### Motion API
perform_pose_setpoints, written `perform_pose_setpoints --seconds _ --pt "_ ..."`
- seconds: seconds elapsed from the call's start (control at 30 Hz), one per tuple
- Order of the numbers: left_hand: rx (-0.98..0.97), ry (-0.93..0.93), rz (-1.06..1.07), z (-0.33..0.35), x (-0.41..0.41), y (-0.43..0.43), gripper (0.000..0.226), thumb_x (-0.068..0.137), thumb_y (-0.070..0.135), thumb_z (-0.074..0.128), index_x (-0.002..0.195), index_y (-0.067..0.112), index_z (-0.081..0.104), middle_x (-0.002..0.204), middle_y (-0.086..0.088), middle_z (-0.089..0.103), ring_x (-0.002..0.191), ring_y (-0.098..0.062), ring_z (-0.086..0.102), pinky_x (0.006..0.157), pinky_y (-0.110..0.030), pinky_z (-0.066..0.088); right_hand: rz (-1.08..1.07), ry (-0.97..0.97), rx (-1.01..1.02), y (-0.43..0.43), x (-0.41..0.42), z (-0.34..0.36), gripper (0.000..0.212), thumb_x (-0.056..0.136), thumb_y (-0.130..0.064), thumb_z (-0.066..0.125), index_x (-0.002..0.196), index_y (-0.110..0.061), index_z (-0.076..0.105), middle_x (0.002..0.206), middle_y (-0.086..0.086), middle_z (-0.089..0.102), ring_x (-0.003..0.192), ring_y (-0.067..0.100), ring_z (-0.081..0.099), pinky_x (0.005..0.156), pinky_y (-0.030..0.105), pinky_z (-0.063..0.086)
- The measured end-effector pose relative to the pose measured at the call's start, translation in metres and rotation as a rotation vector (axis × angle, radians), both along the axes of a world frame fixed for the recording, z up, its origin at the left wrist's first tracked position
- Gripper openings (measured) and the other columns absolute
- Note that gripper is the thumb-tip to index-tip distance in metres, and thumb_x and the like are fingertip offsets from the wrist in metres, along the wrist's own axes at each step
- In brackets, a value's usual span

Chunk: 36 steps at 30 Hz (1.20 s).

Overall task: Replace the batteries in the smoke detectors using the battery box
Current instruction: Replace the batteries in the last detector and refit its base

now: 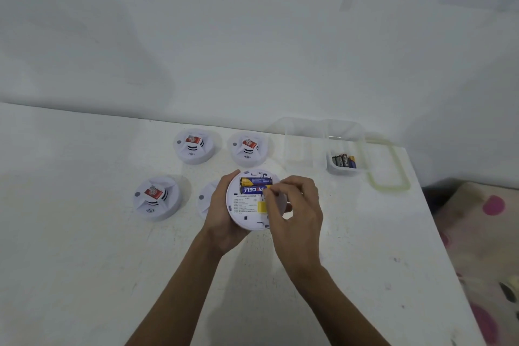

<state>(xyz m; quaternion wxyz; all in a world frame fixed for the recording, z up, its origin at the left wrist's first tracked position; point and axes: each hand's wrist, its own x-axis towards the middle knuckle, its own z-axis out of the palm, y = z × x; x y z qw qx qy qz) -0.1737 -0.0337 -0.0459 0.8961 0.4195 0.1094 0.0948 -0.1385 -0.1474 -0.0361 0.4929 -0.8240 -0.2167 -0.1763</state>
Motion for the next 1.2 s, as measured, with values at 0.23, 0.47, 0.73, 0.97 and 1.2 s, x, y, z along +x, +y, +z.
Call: perform_pose_setpoints --seconds 0.23,0.47,0.73,0.97,1.2 --pt "0.03 0.02 0.03 0.003 -0.005 0.002 0.054 0.024 0.068 0.083 0.069 0.038 0.077 0.075 0.011 0.075 0.07 -0.005 0.07 0.061 -0.016 0.055 0.034 -0.231 -0.118 -0.002 0.001 -0.004 0.043 0.093 -0.039 0.051 0.092 -0.001 0.072 0.095 0.013 0.068 0.092 0.012 0.054 0.071 0.022 0.055" --pt "0.155 -0.014 0.093 0.008 -0.005 0.005 0.044 0.04 0.071 0.077 0.075 0.045 0.074 0.078 0.017 0.073 0.076 -0.002 0.07 0.065 -0.013 0.053 0.003 0.049 0.088 0.004 -0.006 0.0 0.023 0.08 -0.025 0.069 0.091 -0.005 0.071 0.1 0.009 0.065 0.088 0.015 0.063 0.072 0.01 0.053" --pt "0.226 -0.025 0.082 0.004 -0.002 0.011 0.05 0.038 0.076 0.076 0.078 0.046 0.074 0.081 0.015 0.074 0.078 -0.006 0.069 0.073 -0.018 0.056 -0.01 -0.061 0.035 0.005 -0.007 0.006 0.028 0.082 -0.029 0.066 0.092 -0.003 0.072 0.1 0.013 0.067 0.09 0.015 0.061 0.079 0.007 0.047" --pt "0.165 -0.053 0.096 -0.013 -0.003 0.014 0.048 0.044 0.069 0.078 0.081 0.039 0.075 0.084 0.009 0.075 0.079 -0.01 0.071 0.069 -0.021 0.056 0.117 -0.347 -0.193 0.0 0.0 -0.004 0.045 0.097 -0.035 0.047 0.091 0.001 0.073 0.102 0.008 0.064 0.09 0.014 0.051 0.071 0.017 0.053" --pt "-0.003 -0.054 -0.104 -0.029 -0.001 0.015 0.049 0.05 0.067 0.077 0.09 0.037 0.076 0.093 0.009 0.075 0.086 -0.009 0.07 0.078 -0.024 0.057 0.14 -0.067 -0.022 -0.022 0.006 -0.007 0.031 0.091 -0.028 0.052 0.095 -0.004 0.07 0.101 0.006 0.064 0.091 0.005 0.058 0.078 0.003 0.047"
